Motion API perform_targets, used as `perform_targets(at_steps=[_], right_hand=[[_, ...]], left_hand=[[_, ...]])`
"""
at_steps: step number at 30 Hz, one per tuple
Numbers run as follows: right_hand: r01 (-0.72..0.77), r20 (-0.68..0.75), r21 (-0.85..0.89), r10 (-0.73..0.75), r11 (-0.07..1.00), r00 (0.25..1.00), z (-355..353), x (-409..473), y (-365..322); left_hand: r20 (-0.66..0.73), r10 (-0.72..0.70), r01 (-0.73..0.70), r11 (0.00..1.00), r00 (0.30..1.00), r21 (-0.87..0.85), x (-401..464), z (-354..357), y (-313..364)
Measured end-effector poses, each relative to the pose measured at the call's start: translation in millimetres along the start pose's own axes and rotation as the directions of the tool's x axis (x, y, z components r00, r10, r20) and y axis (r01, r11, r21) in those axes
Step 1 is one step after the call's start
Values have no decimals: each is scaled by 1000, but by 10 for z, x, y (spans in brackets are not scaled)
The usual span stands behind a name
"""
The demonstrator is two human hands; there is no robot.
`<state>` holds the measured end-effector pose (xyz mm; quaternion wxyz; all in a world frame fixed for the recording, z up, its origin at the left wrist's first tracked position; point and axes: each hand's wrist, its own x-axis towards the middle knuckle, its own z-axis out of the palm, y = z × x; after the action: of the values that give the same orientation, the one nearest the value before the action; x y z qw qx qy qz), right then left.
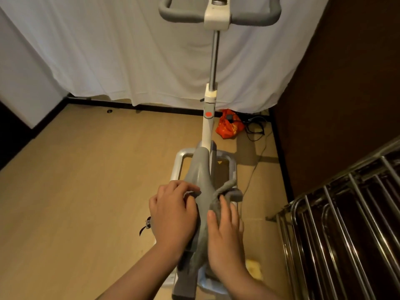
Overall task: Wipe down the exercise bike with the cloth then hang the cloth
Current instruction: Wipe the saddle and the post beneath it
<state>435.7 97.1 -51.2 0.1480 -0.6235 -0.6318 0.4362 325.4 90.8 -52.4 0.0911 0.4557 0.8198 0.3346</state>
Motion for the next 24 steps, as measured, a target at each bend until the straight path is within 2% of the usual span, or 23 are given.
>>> perform_targets(at_steps=[2, 4, 7, 9, 12, 14, 16, 19, 22, 24], right_hand=[[51, 18, -41, -50, 998, 999, -29, 79, -17], [44, 41, -57, -41, 997, 998, -72, 246, -99], [89, 67, -99, -83, 991, 994, -61, 97, -105], [178, 84, -156, -166, 972, 982, -97, -139, -23], [307, 80, -279, -297, 910, 951, -195, -147, 55], [363, 112, -238, -346, 901, 932, -163, 56, -10], [339, 144, -197, -314, 920, 938, -112, 313, -138], [264, 189, -185, -229, 947, 955, -97, 511, -260], [318, 229, -343, -250, 884, 941, -71, 445, -218], [296, 230, -343, -226, 892, 947, -51, 590, -318]], left_hand=[[7, 7, -7, 1000, 1000, 11, 12, 5, -2], [14, 10, -10, 1000, 1000, 15, 13, 2, 1], [5, -13, 14, 999, 1000, -52, -8, -14, 10], [-39, -70, 62, 984, 997, -169, -13, -25, 6], [-91, -226, 183, 922, 970, -340, 5, -32, -9], [-80, -290, 239, 891, 954, -387, 15, -38, 8], [-49, -315, 273, 882, 948, -385, 19, -42, 31], [36, -304, 297, 891, 952, -343, 58, -54, -22], [166, -208, 251, 917, 964, -309, 175, -130, -91], [175, -158, 201, 943, 972, -266, 258, -149, -77]])
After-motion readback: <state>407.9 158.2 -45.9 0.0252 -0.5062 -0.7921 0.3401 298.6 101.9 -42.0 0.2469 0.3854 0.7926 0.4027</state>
